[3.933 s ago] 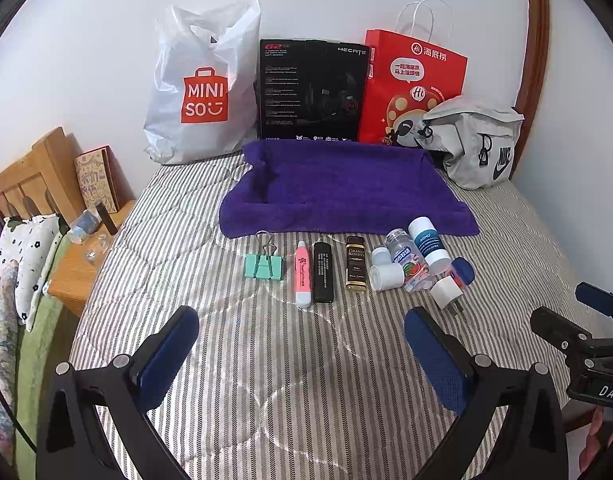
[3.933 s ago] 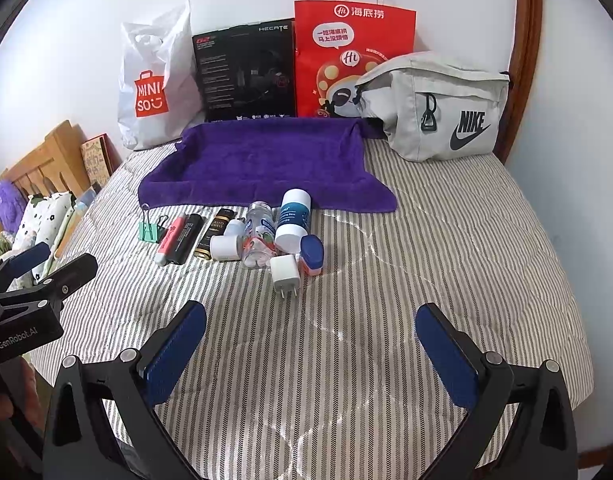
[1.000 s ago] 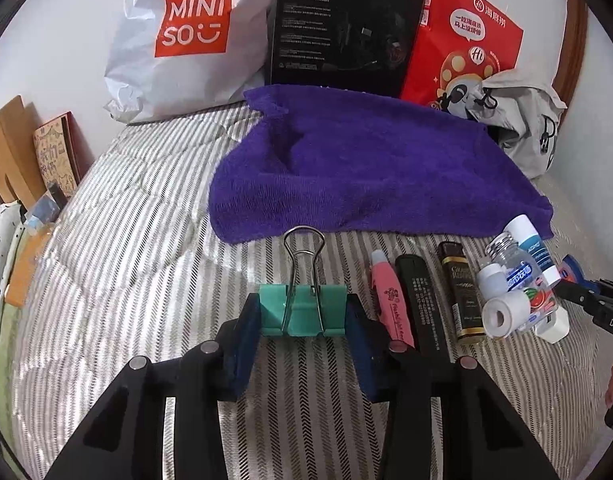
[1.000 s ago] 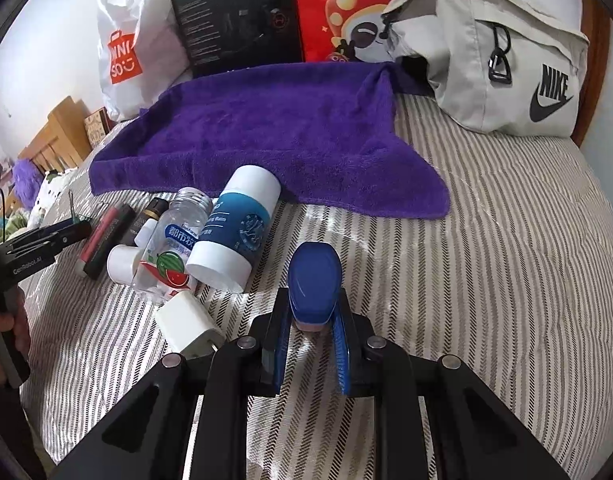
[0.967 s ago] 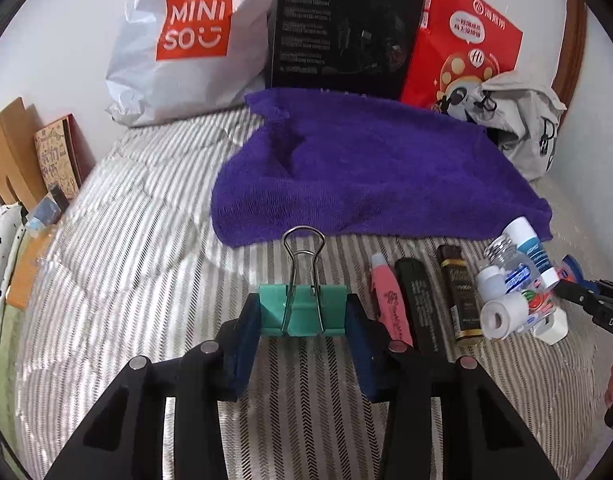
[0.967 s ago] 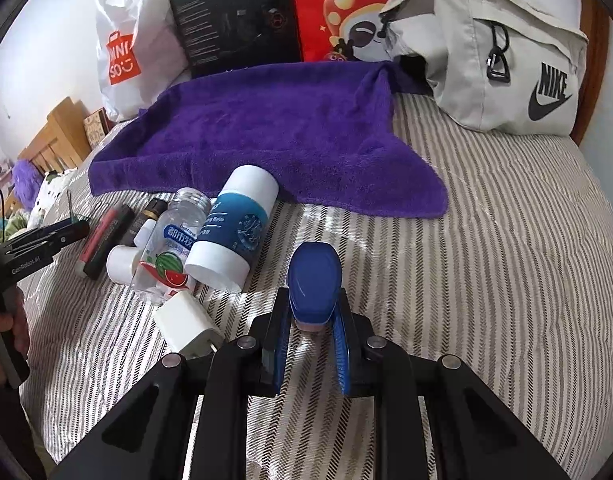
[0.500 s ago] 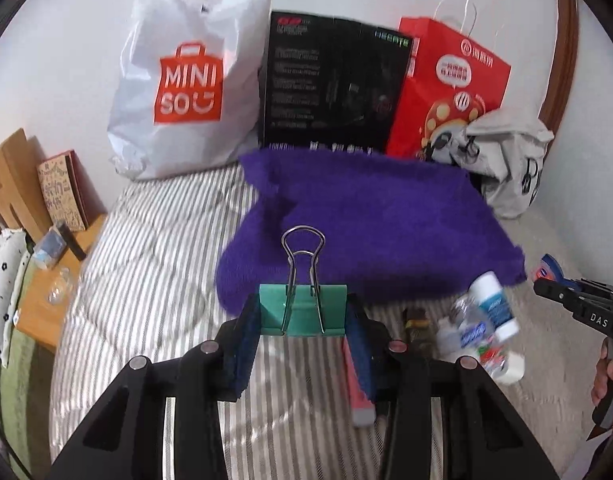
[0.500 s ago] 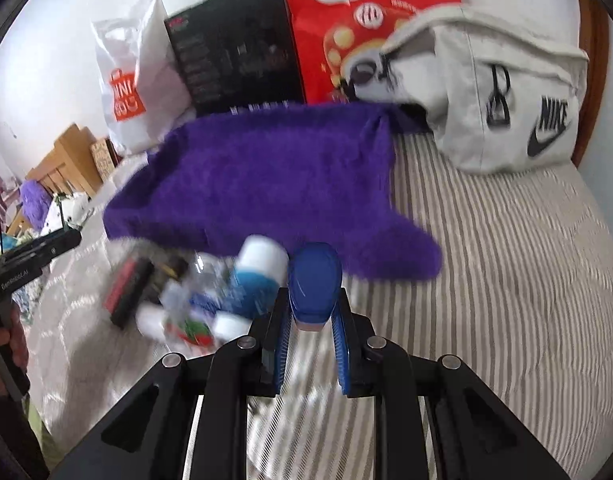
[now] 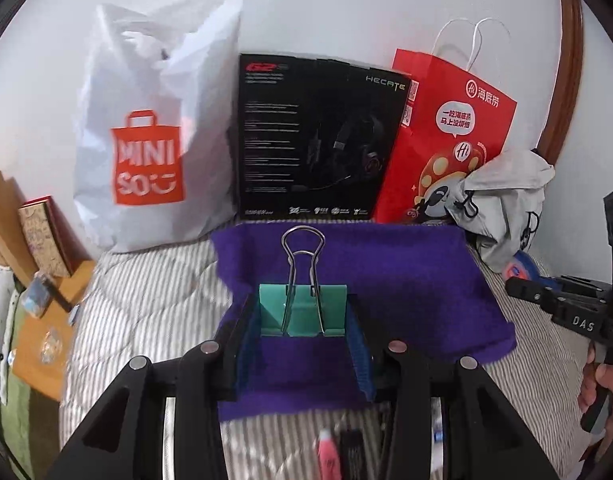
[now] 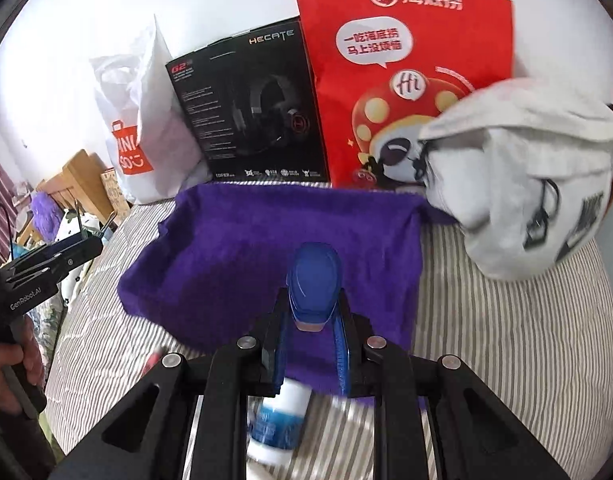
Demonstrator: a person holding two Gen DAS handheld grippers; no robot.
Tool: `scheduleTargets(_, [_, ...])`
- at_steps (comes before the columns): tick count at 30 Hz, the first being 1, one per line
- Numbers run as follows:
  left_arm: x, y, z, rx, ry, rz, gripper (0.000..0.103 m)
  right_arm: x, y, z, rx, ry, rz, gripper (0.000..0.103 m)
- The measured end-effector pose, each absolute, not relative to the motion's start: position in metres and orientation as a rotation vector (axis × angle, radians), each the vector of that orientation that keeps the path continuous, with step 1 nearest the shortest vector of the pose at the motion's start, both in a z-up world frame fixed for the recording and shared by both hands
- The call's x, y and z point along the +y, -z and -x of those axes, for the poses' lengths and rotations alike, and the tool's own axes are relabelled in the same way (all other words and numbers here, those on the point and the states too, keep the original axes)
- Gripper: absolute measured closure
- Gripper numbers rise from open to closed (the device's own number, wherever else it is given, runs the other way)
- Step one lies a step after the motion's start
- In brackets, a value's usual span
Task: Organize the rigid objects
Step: 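Carry the clip and the tube in both grippers over the purple towel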
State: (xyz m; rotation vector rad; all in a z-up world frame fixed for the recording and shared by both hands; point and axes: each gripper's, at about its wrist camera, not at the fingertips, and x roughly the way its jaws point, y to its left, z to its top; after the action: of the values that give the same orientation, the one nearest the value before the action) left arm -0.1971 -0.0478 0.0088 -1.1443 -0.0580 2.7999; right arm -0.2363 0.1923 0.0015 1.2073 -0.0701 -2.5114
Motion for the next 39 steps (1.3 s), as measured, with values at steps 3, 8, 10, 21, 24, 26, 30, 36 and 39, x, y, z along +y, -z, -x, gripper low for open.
scheduleTargets(3, [-0.040,0.003,0.221,-0.073,-2.773,1.164,0.064,0.187,0.008,0.256,-0.064,2.496,-1.232,0.083])
scheduleTargets(8, [-0.029,0.032,0.257,-0.095,-2.717,1.228,0.064,0.176,0.032,0.289,-0.040,2.459,-1.289,0.083])
scheduleTargets(10, [-0.024,0.041,0.269,-0.099,-2.697,1.248,0.064,0.172,0.041,0.300,-0.030,2.443,-1.309,0.083])
scheduleTargets(21, [-0.009,0.071,0.314,-0.092,-2.632,1.346,0.064,0.152,0.074,0.347,0.027,2.397,-1.388,0.083])
scheduleTargets(24, [-0.010,0.077,0.320,-0.080,-2.630,1.386,0.064,0.150,0.081,0.353,0.036,2.388,-1.416,0.083])
scheduleTargets(26, [-0.012,0.082,0.322,-0.082,-2.624,1.414,0.064,0.151,0.086,0.355,0.048,2.379,-1.436,0.083])
scheduleTargets(30, [-0.016,0.091,0.326,-0.082,-2.610,1.466,0.064,0.150,0.087,0.355,0.058,2.375,-1.440,0.083])
scheduleTargets(36, [-0.015,0.100,0.324,-0.054,-2.605,1.496,0.064,0.143,0.087,0.352,0.143,2.371,-1.424,0.083])
scheduleTargets(39, [-0.010,0.100,0.321,-0.014,-2.611,1.498,0.063,0.140,0.088,0.351,0.197,2.367,-1.411,0.083])
